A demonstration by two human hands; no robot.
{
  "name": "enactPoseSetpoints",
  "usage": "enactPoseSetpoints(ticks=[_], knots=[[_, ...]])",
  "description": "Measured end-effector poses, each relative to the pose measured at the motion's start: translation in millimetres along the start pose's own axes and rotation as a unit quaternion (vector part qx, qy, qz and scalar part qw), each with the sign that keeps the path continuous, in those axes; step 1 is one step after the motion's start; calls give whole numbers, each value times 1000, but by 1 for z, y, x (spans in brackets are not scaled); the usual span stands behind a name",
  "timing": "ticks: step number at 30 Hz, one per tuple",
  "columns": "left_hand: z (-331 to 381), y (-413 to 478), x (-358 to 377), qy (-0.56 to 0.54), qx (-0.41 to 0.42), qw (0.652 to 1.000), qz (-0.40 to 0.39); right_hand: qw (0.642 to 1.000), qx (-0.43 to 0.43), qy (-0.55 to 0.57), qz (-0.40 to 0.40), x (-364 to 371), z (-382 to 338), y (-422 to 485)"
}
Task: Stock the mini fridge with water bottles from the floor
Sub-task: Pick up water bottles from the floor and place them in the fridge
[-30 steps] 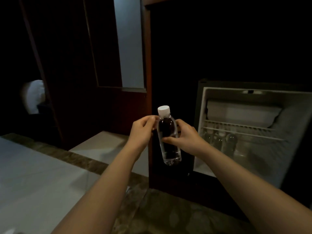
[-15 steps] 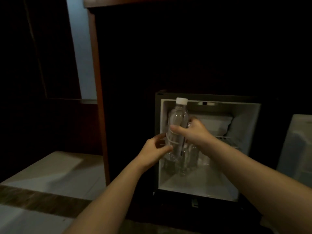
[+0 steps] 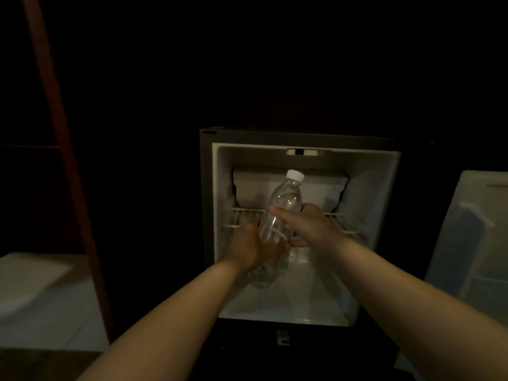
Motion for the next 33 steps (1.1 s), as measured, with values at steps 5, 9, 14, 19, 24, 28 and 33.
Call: enactPoseSetpoints(ticks=[5,9,14,19,24,28,33], knots=[[-31,0,27,-13,-36,997,-73,998,42,-56,-3,-10,35,26],[-66,-5,50,-18,-83,985,-149,994,32,-72,71,-31,58,50],[-102,-17,73,-29,-127,967,-220,992,56,-83,78,-33,96,71],[-137,-23,93,-52,-144,961,-230,991,43,-101,82,-27,121,87],[-154,-18,110,-6,-155,972,-176,975,-41,-147,161,-19,117,98],[-151,-10,124,-1,-144,981,-130,956,-81,-175,219,-15,120,104],[-160,-11,139,-90,-193,972,-97,963,-75,-139,219,-14,138,118]])
Point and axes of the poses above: each hand's wrist, its own y-axis towards the middle knuckle, its own x-axis out of the palm, z = x × y, the point moved 7 cm from there along y, towards the middle knuckle, and after that the axes turned 12 degrees about x, right-handed, at the moved point
